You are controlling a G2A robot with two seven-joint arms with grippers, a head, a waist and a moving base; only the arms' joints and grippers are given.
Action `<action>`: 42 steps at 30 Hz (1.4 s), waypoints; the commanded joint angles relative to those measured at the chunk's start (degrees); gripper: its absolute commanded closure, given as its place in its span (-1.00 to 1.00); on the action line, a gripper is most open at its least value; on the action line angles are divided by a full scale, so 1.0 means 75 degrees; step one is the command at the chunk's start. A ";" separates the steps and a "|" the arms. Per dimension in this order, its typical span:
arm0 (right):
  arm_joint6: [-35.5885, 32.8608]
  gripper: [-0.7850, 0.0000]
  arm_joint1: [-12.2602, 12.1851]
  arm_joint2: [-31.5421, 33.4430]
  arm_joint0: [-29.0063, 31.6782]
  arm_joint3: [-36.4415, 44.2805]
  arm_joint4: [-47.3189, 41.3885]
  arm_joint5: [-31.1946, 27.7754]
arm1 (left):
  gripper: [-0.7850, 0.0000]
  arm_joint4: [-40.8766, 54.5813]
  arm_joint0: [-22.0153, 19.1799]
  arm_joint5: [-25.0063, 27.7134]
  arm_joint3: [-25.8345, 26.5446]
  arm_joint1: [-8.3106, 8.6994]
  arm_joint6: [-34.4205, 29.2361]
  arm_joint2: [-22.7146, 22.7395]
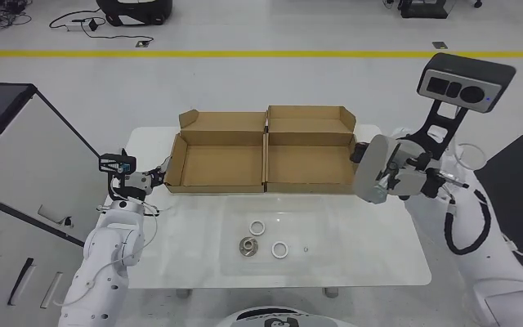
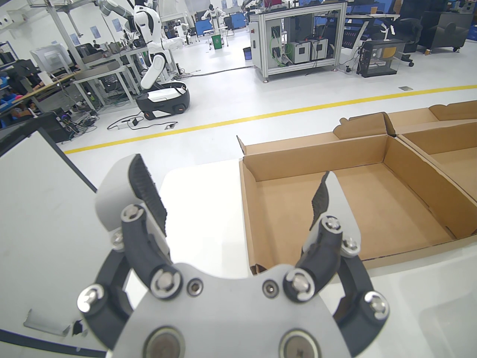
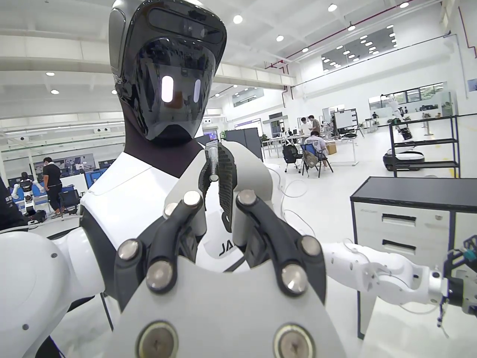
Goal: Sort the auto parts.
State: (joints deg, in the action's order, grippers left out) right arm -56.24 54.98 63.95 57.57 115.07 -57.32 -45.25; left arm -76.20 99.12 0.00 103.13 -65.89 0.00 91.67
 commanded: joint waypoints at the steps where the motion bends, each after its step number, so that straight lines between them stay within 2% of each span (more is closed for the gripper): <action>1: 0.0155 1.00 0.0009 0.0104 0.0102 0.0033 0.0188 0.0069 | -1.00 0.0000 0.0000 0.0000 0.0000 0.0000 0.0000 0.0000; 6: 0.0299 1.00 0.0014 0.0427 0.0328 -0.0036 0.0593 0.0328 | -1.00 0.0000 0.0000 0.0000 0.0000 0.0000 0.0000 0.0000; 13: -0.0225 1.00 -0.0100 0.1361 0.0566 -0.0658 0.1163 0.0993 | -1.00 0.0000 0.0000 0.0000 0.0000 0.0000 0.0000 0.0000; 18: -0.0589 1.00 -0.0231 0.2010 0.0398 -0.1128 0.2198 0.2339 | -1.00 0.0000 0.0000 0.0000 0.0000 0.0000 0.0000 0.0000; 23: -0.1293 1.00 -0.0327 0.2103 -0.0529 -0.1633 0.3620 0.3679 | -1.00 0.0000 0.0000 0.0000 0.0000 0.0000 0.0000 0.0000; 28: -0.1953 1.00 -0.0340 0.1550 -0.1811 -0.2239 0.5301 0.4434 | -1.00 0.0000 0.0000 0.0000 0.0000 0.0000 0.0000 0.0000; 33: -0.2570 1.00 -0.0243 0.0568 -0.3160 -0.3056 0.6733 0.4715 | -1.00 0.0000 0.0000 0.0000 0.0000 0.0000 0.0000 0.0000; 42: -0.3166 1.00 0.0193 -0.1553 -0.5066 -0.4722 0.8732 0.4585 | -1.00 0.0000 0.0000 0.0000 0.0000 0.0000 0.0000 0.0000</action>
State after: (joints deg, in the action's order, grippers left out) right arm -79.75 56.07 54.05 20.60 80.89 7.08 -10.90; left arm -76.20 99.12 0.00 103.13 -65.89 0.00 91.67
